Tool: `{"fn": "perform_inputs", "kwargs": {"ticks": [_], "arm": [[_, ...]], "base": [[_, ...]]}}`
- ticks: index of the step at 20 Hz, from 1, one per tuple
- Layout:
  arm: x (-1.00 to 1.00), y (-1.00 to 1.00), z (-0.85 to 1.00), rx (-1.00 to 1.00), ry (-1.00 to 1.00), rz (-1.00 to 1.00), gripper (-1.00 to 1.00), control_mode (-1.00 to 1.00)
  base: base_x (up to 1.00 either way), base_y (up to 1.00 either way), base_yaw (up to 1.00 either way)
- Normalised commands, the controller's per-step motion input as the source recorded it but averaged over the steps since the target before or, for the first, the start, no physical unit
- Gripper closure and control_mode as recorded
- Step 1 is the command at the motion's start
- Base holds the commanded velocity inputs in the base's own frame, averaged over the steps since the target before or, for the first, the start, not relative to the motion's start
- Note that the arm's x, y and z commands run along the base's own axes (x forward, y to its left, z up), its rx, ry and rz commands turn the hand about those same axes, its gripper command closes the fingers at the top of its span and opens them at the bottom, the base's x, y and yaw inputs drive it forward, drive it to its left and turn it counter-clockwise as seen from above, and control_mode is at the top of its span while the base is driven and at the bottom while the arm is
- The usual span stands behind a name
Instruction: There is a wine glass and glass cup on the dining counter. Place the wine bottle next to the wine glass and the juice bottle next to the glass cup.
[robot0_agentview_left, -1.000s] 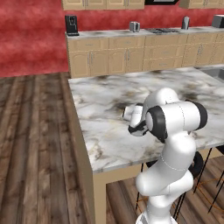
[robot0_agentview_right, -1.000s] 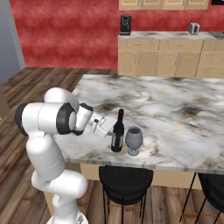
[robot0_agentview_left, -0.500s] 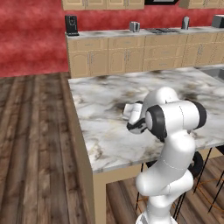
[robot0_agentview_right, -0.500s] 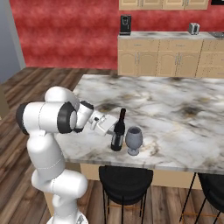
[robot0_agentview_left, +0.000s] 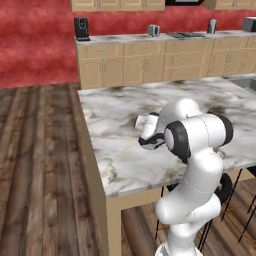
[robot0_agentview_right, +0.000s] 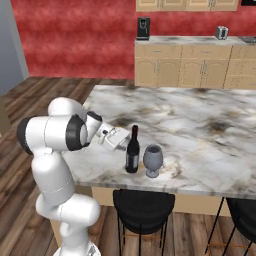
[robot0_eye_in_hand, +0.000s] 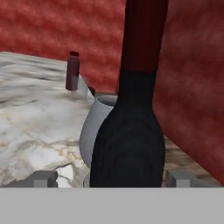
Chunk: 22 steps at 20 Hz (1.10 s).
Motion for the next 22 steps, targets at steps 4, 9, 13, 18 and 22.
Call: {"fn": "perform_inputs", "kwargs": {"ticks": [4, 9, 13, 18, 22], "arm": [[-0.02, 0.38, -0.33, -0.12, -0.18, -0.13, -1.0, -1.0], [0.14, 0.25, -0.3, -0.11, -0.16, -0.12, -1.0, -1.0], [0.26, 0.23, -0.27, -0.1, -0.17, -0.09, -1.0, -1.0], [0.1, 0.39, -0.16, -0.04, -0.18, -0.03, -1.0, -1.0], [-0.21, 0.4, 0.01, 0.0, -0.09, 0.01, -1.0, -1.0]], "base": [[0.0, 0.0, 0.0], [0.0, 0.0, 0.0], [0.0, 0.0, 0.0], [0.0, 0.0, 0.0], [0.0, 0.0, 0.0]]}}
